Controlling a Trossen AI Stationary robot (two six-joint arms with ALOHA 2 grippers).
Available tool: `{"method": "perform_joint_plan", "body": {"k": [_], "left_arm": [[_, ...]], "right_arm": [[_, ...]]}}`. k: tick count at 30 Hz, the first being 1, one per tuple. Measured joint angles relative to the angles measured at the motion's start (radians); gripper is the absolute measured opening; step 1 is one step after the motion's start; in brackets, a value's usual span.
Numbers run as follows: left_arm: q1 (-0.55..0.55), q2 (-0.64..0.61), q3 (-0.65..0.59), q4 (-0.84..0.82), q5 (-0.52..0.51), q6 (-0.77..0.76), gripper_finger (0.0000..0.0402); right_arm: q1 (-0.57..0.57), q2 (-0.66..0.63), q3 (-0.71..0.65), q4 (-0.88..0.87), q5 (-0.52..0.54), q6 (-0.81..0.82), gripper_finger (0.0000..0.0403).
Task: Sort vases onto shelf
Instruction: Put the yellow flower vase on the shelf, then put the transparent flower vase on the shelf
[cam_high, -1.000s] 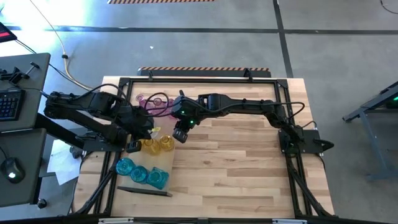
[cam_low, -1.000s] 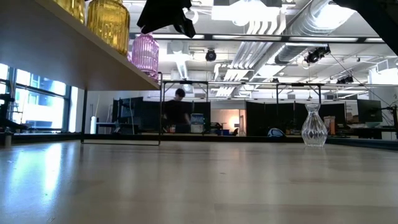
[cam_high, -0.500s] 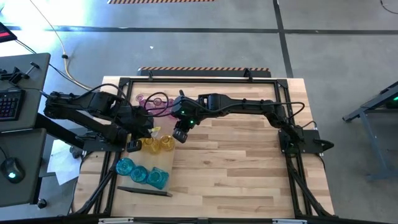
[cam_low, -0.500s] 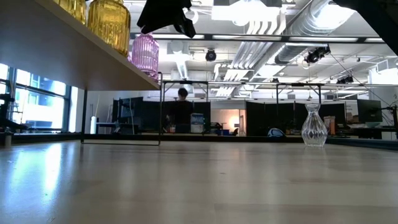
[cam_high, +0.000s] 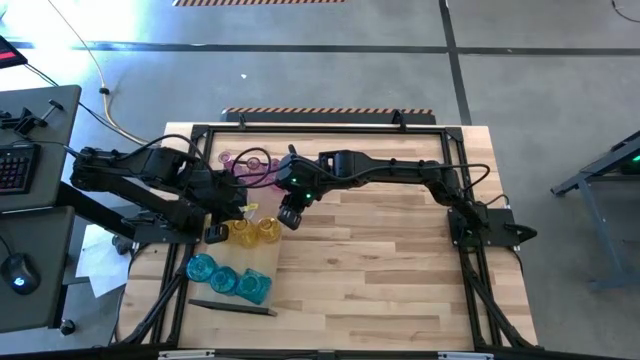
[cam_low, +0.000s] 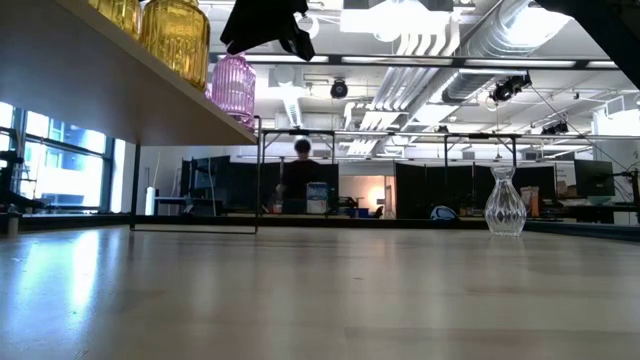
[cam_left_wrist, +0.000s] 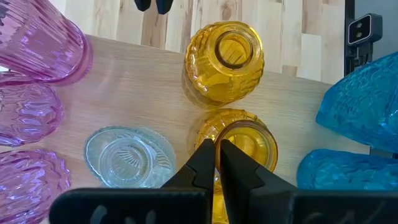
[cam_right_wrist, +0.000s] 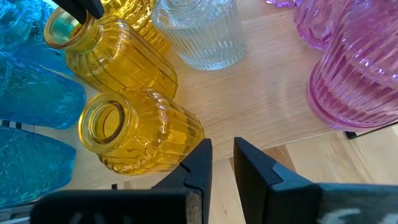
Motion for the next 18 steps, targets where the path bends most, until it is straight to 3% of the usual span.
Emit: {"method": "perform_joint_plan", "body": {"k": [18], "left_arm": [[0.000,0.000,0.000,-0.001,0.011,0.001,0.0052]], "right_arm": [[0.000,0.000,0.000,0.000,0.000,0.000,0.0048]]}}
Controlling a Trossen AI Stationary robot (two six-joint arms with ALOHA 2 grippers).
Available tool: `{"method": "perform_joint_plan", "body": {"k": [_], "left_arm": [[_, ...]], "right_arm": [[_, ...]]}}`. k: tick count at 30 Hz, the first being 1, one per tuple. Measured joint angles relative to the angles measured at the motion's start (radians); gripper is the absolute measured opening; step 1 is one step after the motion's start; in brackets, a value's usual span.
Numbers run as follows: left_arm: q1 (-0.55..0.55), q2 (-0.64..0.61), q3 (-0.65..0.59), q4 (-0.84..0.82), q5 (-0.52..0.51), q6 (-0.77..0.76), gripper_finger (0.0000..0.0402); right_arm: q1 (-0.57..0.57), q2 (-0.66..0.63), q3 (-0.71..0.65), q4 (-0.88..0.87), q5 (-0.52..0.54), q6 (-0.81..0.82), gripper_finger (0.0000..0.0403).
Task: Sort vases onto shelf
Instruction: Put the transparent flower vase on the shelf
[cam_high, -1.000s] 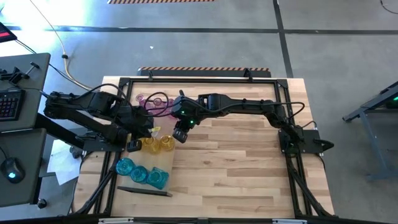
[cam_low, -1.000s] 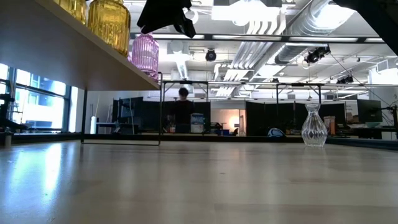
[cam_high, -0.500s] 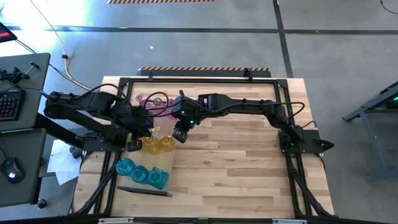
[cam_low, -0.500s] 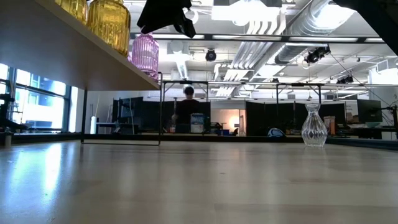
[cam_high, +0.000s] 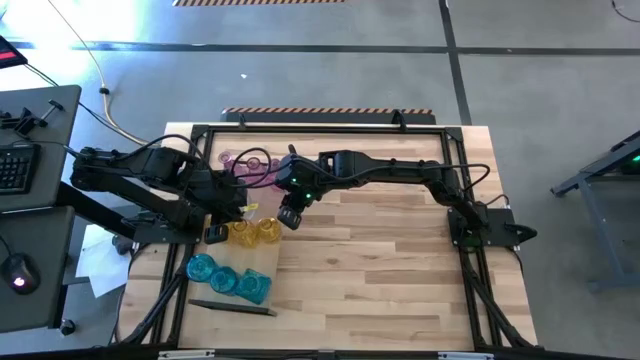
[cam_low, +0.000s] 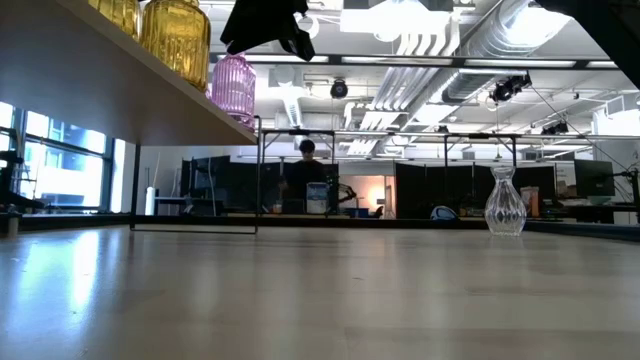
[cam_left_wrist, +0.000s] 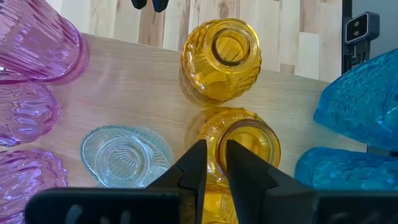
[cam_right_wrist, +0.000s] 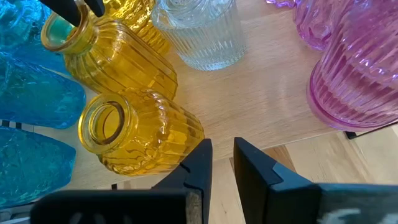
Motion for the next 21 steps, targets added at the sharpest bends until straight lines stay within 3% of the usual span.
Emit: {"method": "perform_joint_plan", "body": {"k": [8,21], "left_arm": [[0.000,0.000,0.006,-0.003,0.011,0.000,0.0070],[0.000,0.000,0.161,-0.020,-0.018,0.046,0.0083]], "right_arm": [[0.000,0.000,0.000,0.000,0.000,0.000,0.0048],[0.000,0.000,0.000,0.002,0.002,-0.005,0.0048]]}}
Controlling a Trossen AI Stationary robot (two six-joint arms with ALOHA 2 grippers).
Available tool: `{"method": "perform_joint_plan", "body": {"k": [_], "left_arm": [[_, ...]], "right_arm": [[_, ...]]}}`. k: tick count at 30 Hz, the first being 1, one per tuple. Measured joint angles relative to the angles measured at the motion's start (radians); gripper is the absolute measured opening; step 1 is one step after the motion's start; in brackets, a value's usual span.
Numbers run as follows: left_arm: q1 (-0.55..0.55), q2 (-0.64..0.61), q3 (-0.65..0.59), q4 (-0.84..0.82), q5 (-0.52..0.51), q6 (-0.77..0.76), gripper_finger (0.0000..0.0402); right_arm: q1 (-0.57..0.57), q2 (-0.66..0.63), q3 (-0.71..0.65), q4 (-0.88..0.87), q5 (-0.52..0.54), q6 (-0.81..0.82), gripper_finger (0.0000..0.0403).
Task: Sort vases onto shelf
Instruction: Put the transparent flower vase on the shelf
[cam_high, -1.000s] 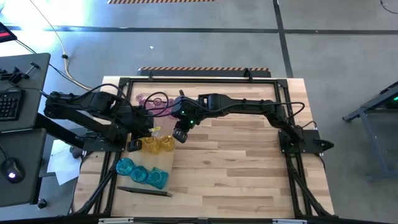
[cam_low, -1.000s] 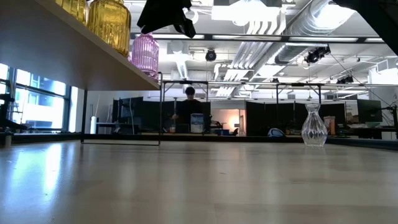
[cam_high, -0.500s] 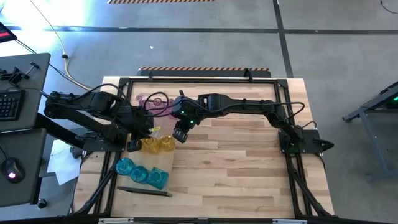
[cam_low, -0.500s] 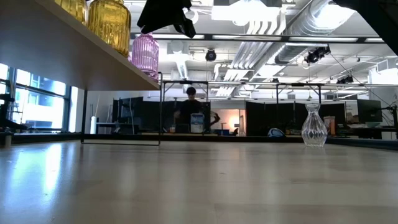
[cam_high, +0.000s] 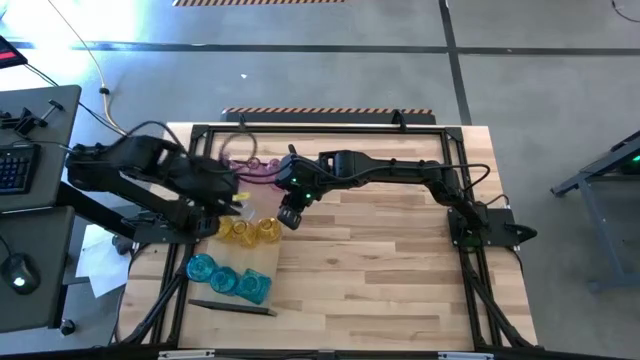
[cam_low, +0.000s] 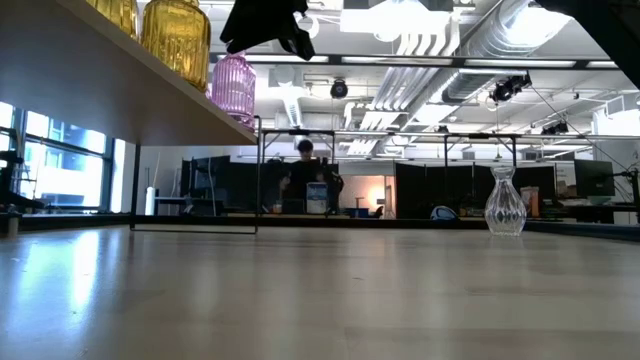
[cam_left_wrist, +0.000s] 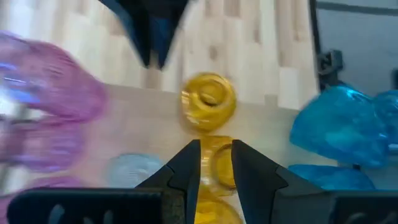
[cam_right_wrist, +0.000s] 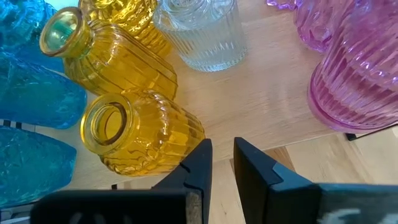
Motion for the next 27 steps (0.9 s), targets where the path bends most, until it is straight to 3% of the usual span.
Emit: {"method": "perform_joint_plan", "body": {"k": [6,9,20,27], "left_arm": [[0.000,-0.015,0.188,-0.135,-0.277,-0.002,0.0080],[0.000,-0.058,0.262,-0.152,-0.355,-0.003,0.0080],[0.000,-0.345,0.298,-0.208,-0.409,-0.125,0.0080],[0.000,-0.538,0.296,-0.208,-0.426,-0.092,0.0080]], "right_arm": [[0.005,0.000,0.000,-0.002,0.100,0.001,0.0048],[0.005,-0.002,0.000,-0.013,0.141,0.008,0.0048],[-0.031,-0.106,0.000,-0.044,0.349,0.160,0.0048],[-0.065,-0.161,0.000,-0.025,0.360,0.249,0.0048]]}}
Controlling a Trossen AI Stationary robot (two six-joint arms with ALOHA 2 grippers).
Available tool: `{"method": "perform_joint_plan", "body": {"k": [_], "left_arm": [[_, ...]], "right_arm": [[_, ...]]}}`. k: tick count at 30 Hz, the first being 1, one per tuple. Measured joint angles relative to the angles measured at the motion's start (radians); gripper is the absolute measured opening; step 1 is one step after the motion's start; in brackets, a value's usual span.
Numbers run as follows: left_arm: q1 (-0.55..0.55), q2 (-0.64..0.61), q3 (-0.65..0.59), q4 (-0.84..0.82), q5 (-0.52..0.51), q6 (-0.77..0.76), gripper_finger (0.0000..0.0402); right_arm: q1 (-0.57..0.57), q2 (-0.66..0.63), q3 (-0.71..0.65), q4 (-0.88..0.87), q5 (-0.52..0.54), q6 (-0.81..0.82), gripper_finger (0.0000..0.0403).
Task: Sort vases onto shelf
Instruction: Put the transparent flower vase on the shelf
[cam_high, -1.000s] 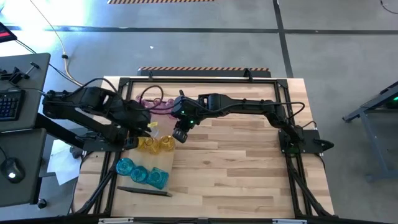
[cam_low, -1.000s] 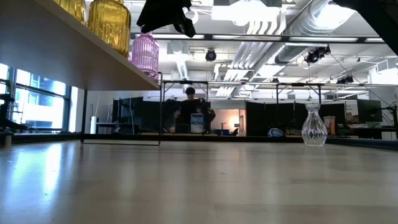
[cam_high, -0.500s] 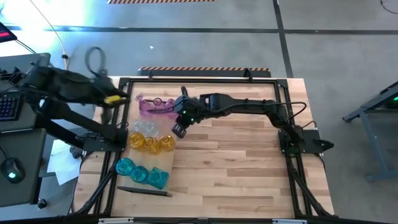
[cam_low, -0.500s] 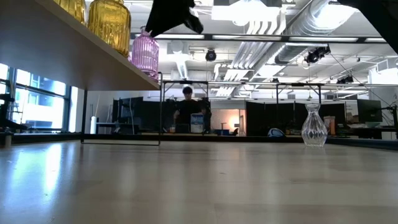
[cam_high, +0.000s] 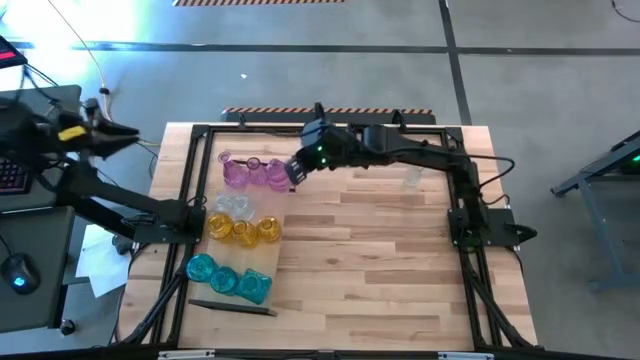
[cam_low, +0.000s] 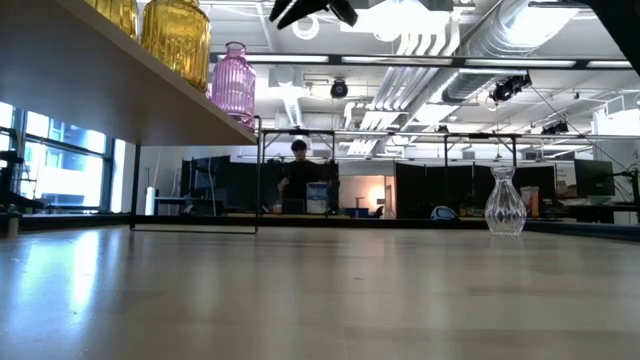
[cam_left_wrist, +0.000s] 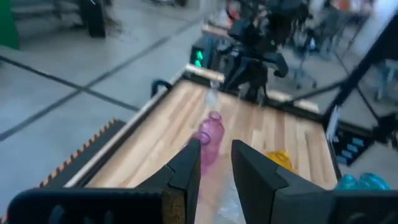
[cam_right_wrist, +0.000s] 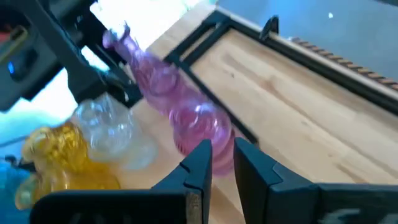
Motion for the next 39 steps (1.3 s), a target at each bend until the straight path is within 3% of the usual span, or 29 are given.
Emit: {"method": "perform_joint_plan", "body": {"k": [6,12,20,24,28,34,39], "left_arm": [[-0.001,-0.104,-0.084,0.032,-0.184,0.005,0.0080],[-0.024,-0.106,-0.257,0.150,-0.271,0.060,0.0080],[-0.045,-0.101,-0.509,0.471,-0.474,0.144,0.0080],[-0.045,-0.079,-0.533,0.588,-0.493,0.115,0.0080],[-0.045,-0.035,-0.534,0.633,-0.563,0.039,0.0080],[-0.044,0.073,-0.534,0.635,-0.559,-0.042,0.0080],[-0.037,0.151,-0.534,0.635,-0.580,-0.043,0.0080]], "right_arm": [[-0.041,-0.015,0.000,0.044,0.005,-0.054,0.0048],[-0.102,-0.014,0.000,0.003,0.035,-0.035,0.0048],[-0.217,-0.014,0.000,-0.355,0.036,-0.111,0.0048],[-0.271,-0.013,0.000,-0.502,0.029,-0.238,0.0048],[-0.335,-0.013,-0.002,-0.574,-0.050,-0.400,0.0048],[-0.468,-0.013,-0.016,-0.587,-0.213,-0.581,0.0048],[-0.586,-0.015,-0.016,-0.587,-0.270,-0.635,0.0048]]}}
